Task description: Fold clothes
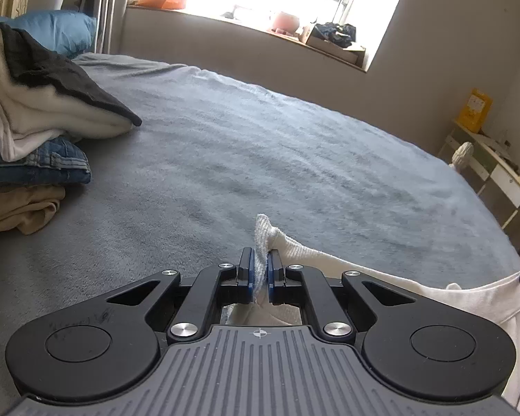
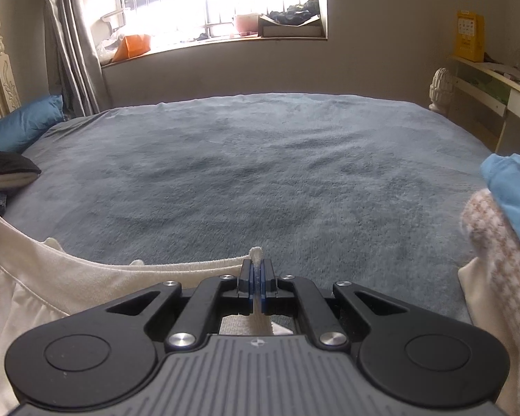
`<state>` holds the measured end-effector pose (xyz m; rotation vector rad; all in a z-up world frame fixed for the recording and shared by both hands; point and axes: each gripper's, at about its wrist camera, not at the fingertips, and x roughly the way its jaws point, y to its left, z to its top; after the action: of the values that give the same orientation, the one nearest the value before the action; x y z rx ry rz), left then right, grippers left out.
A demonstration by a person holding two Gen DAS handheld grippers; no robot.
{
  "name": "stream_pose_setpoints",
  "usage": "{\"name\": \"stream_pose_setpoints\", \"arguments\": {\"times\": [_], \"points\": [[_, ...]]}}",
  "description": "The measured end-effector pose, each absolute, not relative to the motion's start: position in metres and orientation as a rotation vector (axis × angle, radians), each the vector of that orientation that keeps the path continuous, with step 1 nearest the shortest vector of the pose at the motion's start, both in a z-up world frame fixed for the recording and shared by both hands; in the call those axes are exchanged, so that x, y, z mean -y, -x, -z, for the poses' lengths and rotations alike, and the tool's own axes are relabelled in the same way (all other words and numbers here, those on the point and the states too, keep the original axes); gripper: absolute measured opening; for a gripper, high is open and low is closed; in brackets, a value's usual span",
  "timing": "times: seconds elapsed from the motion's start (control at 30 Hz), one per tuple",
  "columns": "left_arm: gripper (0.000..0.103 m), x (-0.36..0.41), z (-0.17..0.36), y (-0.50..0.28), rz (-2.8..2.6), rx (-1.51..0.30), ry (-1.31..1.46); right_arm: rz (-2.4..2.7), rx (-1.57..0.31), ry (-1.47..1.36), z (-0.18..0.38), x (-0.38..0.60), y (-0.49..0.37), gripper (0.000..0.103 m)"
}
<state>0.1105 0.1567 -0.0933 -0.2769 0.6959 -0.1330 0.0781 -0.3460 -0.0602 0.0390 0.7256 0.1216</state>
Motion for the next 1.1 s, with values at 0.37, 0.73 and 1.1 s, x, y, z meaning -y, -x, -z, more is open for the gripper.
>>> {"name": "stream_pose_setpoints", "arguments": {"times": [0.37,0.73,1.1], "points": [[0.006,-0.161,0.102,-0.12,0.109,-0.705,0.27,-0.15,-0.725,-0.058,0.066,0.35,-0.101,0.002],[0.007,-0.164,0.127,-0.136,0.076,-0.77,0.275,-0.137,-0.8,-0.091,0.106,0.353,-0.126,0.002],[0.038,-0.172,0.127,-0.142,0.024,-0.832,0.321,-0.069,-0.856,-0.396,0.123,0.399,-0.123,0.042]]}}
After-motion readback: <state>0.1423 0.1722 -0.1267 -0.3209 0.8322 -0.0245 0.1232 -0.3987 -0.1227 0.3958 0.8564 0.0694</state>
